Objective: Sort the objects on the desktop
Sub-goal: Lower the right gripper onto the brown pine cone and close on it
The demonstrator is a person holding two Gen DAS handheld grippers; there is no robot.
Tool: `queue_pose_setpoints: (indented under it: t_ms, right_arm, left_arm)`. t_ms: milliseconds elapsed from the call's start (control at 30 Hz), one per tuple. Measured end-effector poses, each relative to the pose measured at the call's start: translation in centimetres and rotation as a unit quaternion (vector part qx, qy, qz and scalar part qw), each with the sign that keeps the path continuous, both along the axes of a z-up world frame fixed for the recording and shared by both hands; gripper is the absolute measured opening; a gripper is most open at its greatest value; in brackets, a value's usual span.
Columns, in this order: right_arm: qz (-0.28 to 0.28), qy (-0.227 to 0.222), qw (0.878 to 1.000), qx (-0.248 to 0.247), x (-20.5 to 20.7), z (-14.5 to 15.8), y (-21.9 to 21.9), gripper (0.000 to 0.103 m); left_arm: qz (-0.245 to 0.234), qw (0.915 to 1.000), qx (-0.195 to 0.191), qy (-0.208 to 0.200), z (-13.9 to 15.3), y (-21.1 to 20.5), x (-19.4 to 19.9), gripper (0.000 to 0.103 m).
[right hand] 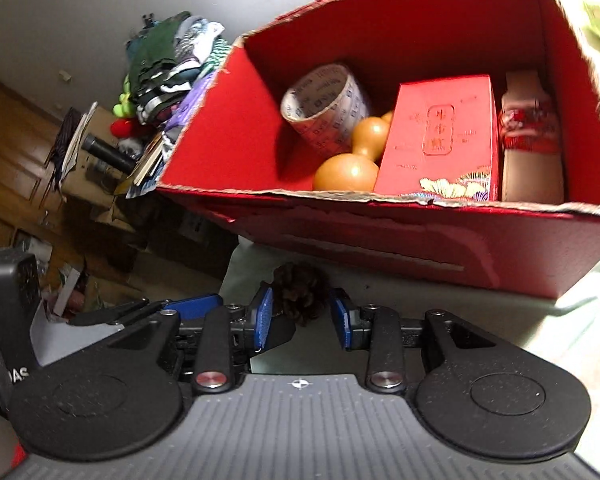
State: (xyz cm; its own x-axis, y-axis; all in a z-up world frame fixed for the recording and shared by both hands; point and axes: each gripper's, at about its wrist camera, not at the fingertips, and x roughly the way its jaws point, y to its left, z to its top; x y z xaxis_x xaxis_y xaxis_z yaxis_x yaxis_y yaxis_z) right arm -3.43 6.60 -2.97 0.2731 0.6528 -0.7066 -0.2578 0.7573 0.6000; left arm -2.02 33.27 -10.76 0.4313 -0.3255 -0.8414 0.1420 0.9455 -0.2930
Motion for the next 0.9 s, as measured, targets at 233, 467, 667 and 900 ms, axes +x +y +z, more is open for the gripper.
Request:
queue_pose_setpoints:
  t_ms: [233,467,667,900]
  right_arm:
    - [-0.018,0.046,0.999,0.015,1.1,-1.7,0.5,0.042]
    - [-0.017,0.051,0.999,0.007,1.5,-2.4,1.9,0.045]
    - [-0.018,0.058,0.998,-0.007,1.7,-3.2,2.7,0.045]
    - [-0.013,0.066,0.998,-0.011,1.6,-4.1,2.6,0.049]
  left_arm:
    - [-0.030,0.9995,-0.010,-0.008,-1.0,0.1,1.0,0.078]
    - [-0.055,0.9979,-0.034,-0.005,-2.0,0.0,1.7,0.068]
    - [-0.060,0.9969,-0.048,0.018,-3.3,-0.1,2.1,0.055]
    - [-0.063,0.9972,-0.040,0.007,-3.1,-0.8,1.8,0.053]
